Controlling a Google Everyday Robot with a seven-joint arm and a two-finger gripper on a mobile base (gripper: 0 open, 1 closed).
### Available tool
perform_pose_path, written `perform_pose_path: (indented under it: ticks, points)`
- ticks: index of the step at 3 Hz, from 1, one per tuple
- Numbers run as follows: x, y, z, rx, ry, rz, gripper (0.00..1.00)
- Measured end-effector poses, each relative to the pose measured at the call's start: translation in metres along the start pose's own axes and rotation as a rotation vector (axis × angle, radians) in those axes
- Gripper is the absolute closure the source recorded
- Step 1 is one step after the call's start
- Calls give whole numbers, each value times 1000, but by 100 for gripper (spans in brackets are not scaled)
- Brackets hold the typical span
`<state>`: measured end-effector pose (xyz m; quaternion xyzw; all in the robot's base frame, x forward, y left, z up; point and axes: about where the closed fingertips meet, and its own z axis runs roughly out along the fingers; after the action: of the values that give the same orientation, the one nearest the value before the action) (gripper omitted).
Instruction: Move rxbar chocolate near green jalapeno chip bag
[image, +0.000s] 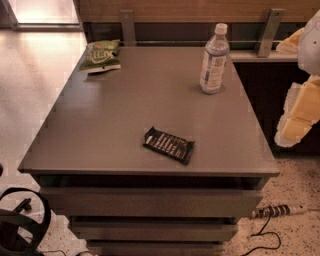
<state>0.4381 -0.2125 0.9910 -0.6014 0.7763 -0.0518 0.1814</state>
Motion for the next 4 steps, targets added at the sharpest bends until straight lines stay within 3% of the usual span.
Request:
perform_pose_path:
  ticks: [1, 2, 4]
  points:
    - [0, 0, 0, 0, 0, 0, 0]
    - [-3, 4, 22, -43, -77, 22, 0]
    - [-26, 35, 105, -149, -391, 151, 0]
